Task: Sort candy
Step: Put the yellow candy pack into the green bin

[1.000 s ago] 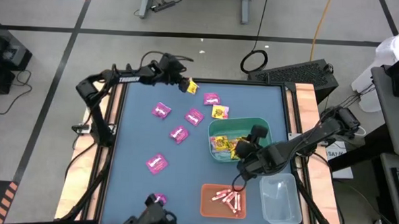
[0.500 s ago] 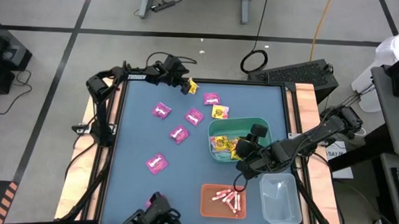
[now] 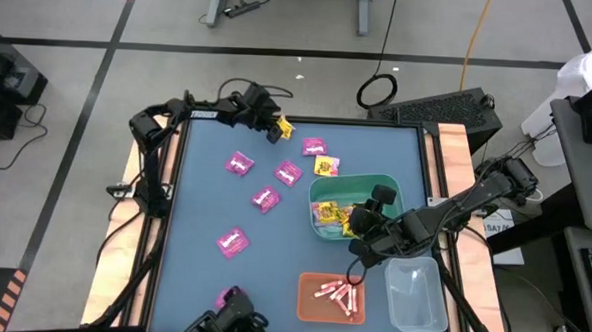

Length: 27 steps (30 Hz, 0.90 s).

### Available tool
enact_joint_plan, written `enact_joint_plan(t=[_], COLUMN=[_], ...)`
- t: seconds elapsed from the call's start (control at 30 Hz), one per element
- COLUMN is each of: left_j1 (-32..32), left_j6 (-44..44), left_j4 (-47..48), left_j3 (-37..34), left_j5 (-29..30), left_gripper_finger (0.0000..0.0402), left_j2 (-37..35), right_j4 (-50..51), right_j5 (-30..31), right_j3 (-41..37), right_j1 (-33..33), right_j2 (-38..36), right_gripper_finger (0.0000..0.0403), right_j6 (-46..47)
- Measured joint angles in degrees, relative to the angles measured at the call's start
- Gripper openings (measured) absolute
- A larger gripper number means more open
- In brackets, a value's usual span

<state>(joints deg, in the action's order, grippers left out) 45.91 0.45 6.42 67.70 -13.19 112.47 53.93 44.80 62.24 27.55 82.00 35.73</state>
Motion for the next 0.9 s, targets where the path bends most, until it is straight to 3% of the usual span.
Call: enact_joint_plan(t=[0.47, 0.9], left_j1=[-1.24, -2.28], left_j6=[-1.35, 3.14], left_j4=[-0.90, -1.16], left_j3=[0.00, 0.00], left_j5=[-1.09, -0.85], left_gripper_finger=[0.0184, 0.0007], left_j2=[1.79, 1.79], right_j4=[-1.19, -1.47], right_j5=[0.04, -0.13], right_j3=[0.04, 0.04], right_j1=[-0.02, -0.02], right_j2=[0.04, 0.04], right_gripper_finger=[0.0148, 0.0148], right_j6=[-0.44, -0.17])
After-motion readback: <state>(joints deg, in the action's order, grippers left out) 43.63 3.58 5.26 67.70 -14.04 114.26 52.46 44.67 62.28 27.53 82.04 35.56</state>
